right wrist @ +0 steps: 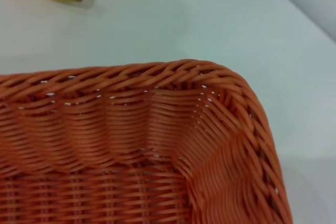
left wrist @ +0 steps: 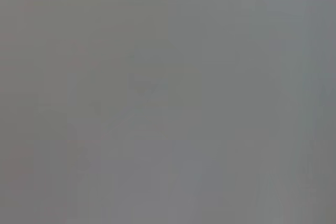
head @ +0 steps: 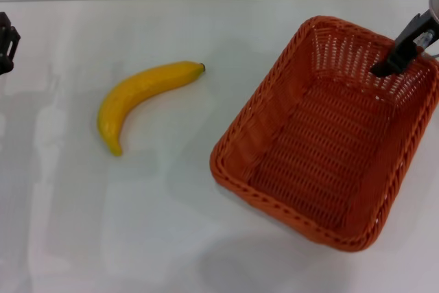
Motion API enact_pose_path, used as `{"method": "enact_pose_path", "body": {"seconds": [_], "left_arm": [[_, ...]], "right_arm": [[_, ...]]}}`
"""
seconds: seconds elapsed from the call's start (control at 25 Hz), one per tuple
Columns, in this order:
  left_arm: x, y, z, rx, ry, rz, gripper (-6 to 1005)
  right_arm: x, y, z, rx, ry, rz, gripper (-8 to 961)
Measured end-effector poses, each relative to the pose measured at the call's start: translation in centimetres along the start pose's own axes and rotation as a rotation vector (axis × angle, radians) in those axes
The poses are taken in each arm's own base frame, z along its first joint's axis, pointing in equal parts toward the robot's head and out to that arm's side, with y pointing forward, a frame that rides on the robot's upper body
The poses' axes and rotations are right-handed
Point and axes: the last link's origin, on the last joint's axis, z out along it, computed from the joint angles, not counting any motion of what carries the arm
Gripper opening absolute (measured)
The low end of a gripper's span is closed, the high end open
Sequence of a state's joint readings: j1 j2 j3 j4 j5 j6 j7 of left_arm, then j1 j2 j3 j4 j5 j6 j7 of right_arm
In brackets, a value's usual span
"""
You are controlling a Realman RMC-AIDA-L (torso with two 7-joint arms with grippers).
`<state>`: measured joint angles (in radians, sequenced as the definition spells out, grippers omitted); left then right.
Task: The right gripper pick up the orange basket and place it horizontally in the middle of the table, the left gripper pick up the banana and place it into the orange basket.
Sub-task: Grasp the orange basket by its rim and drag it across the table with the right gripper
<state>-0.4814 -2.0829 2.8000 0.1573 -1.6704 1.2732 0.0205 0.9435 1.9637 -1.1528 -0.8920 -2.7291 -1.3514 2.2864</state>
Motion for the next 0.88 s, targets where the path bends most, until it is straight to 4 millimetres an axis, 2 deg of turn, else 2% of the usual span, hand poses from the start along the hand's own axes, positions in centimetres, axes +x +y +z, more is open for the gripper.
{"method": "enact_pose_path", "body": {"seconds": [0.36, 0.88], "left_arm": [[0.0, 0.1, 0.0, -0.001, 0.001, -0.002, 851], [0.2, 0.5, 0.4, -0.012, 0.007, -0.004, 849]], "right_arm": [[1.1, -0.6, -2.2, -0.117, 0.039, 0.150, 224], [3.5, -2.6, -3.1, -0.227, 0.005, 0.376, 131]]}}
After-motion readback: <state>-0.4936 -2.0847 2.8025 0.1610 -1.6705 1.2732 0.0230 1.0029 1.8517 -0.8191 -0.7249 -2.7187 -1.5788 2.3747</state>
